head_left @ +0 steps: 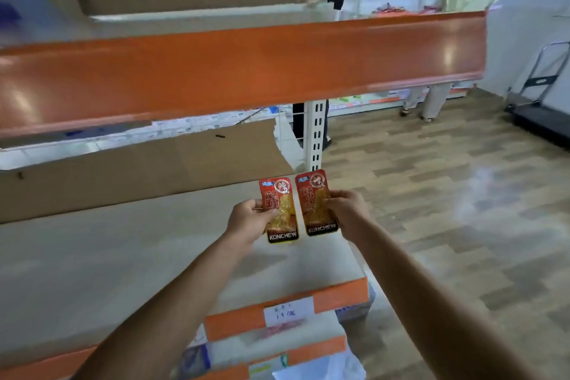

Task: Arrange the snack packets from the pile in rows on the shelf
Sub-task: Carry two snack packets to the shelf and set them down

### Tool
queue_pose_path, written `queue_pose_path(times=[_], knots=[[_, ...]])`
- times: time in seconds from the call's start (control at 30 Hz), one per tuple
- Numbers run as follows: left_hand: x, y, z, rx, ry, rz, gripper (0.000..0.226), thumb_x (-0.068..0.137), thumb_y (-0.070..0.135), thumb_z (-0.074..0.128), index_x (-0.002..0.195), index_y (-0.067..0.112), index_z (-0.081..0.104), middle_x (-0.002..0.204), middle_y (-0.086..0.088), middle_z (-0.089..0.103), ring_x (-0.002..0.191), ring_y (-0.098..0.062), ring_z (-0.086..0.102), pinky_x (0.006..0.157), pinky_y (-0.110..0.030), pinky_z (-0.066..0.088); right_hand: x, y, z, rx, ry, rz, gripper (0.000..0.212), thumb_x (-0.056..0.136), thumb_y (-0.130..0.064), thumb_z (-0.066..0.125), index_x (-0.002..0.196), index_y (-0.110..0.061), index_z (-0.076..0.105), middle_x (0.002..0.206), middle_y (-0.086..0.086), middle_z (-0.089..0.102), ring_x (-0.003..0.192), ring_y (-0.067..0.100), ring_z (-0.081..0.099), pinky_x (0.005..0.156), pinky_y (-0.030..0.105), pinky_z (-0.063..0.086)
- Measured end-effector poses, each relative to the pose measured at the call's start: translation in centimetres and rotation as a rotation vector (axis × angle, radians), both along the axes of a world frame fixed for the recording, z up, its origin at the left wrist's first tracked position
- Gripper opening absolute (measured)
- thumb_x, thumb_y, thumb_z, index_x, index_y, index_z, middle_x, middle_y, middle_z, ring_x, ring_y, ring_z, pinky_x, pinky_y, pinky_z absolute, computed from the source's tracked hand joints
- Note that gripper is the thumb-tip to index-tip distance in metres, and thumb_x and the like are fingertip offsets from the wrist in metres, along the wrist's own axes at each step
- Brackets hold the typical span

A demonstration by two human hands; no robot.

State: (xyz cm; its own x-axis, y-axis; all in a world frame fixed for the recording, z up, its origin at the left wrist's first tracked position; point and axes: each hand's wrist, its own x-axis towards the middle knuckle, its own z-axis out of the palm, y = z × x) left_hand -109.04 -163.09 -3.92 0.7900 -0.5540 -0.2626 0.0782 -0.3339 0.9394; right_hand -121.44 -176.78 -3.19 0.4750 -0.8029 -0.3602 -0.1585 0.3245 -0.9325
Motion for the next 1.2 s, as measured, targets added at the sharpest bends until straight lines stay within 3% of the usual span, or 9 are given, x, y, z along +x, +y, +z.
queue_pose_path(times=[0.1, 0.2, 0.3, 0.43, 0.53, 0.63, 1.0, 1.2], knots=[[0.6, -0.5, -0.3, -0.005, 0.01, 0.06, 0.01, 0.087, 0.008, 0.068, 0.089, 0.015, 0.062, 0.096, -0.007, 0.07, 0.084, -0.019, 0.067, 0.07, -0.027, 0.051, 1.8, -1.9, -0.8, -0.023, 0.025, 0.006, 0.018, 0.08, 0.01, 0.062, 0.095, 0.002, 0.067, 0.091, 0.017, 0.067, 0.082, 0.031, 0.067, 0.078, 0.043, 0.057], [0.6, -1.1, -0.7, -0.01, 0.02, 0.095, 0.01, 0.086, 0.006, 0.068, 0.089, 0.014, 0.062, 0.099, -0.01, 0.07, 0.088, -0.023, 0.067, 0.079, -0.035, 0.053, 3.2, -3.3, -1.7, -0.036, 0.046, 0.012, 0.02, 0.077, 0.009, 0.066, 0.073, -0.011, 0.066, 0.086, 0.013, 0.067, 0.075, 0.027, 0.066, 0.074, 0.04, 0.058], [0.5, -1.7, -1.0, 0.003, 0.005, 0.123, 0.012, 0.083, 0.006, 0.07, 0.087, 0.015, 0.063, 0.1, -0.012, 0.071, 0.087, -0.023, 0.068, 0.081, -0.038, 0.054, 4.4, -4.4, -2.6, -0.139, 0.126, -0.014, 0.02, 0.074, -0.003, 0.073, 0.068, -0.022, 0.068, 0.083, 0.005, 0.07, 0.076, 0.021, 0.067, 0.075, 0.034, 0.058], [0.2, -2.2, -1.2, 0.035, -0.045, 0.117, 0.015, 0.081, 0.009, 0.073, 0.086, 0.018, 0.063, 0.097, -0.008, 0.071, 0.089, -0.022, 0.069, 0.086, -0.042, 0.056, 5.1, -5.7, -2.8, -0.342, 0.322, 0.1, 0.011, 0.076, -0.019, 0.071, 0.086, -0.021, 0.075, 0.087, 0.002, 0.071, 0.082, 0.019, 0.066, 0.074, 0.03, 0.055], [0.1, -2.5, -1.2, 0.067, -0.075, 0.109, 0.015, 0.08, 0.013, 0.075, 0.087, 0.019, 0.064, 0.096, -0.006, 0.071, 0.089, -0.022, 0.069, 0.087, -0.045, 0.056, 5.6, -6.1, -2.7, -0.459, 0.407, 0.19, 0.007, 0.077, -0.02, 0.069, 0.079, -0.016, 0.074, 0.08, 0.005, 0.069, 0.078, 0.022, 0.064, 0.064, 0.025, 0.046], [-0.1, -3.1, -1.3, 0.079, -0.087, 0.11, 0.015, 0.08, 0.014, 0.076, 0.087, 0.019, 0.063, 0.096, -0.005, 0.071, 0.089, -0.022, 0.069, 0.086, -0.046, 0.056, 6.4, -6.5, -3.0, -0.532, 0.471, 0.236, 0.017, 0.079, -0.018, 0.065, 0.065, -0.01, 0.067, 0.071, 0.007, 0.066, 0.069, 0.023, 0.06, 0.053, 0.023, 0.038], [-0.3, -3.8, -1.8, 0.143, -0.127, 0.142, 0.017, 0.08, 0.015, 0.076, 0.093, 0.015, 0.065, 0.096, -0.003, 0.071, 0.086, -0.017, 0.068, 0.081, -0.033, 0.056, 7.6, -7.1, -3.8, -0.556, 0.526, 0.294, 0.018, 0.083, -0.027, 0.062, 0.079, -0.01, 0.068, 0.087, 0.011, 0.069, 0.081, 0.028, 0.064, 0.063, 0.028, 0.045], [-0.3, -4.7, -1.8, 0.1, -0.103, 0.169, 0.021, 0.079, 0.013, 0.077, 0.094, 0.014, 0.063, 0.083, 0.003, 0.066, 0.076, -0.013, 0.066, 0.07, -0.026, 0.053, 6.9, -6.8, -4.0, -0.587, 0.473, 0.25, 0.027, 0.089, -0.03, 0.061, 0.108, -0.01, 0.059, 0.108, 0.009, 0.062, 0.104, 0.03, 0.057, 0.079, 0.033, 0.043]])
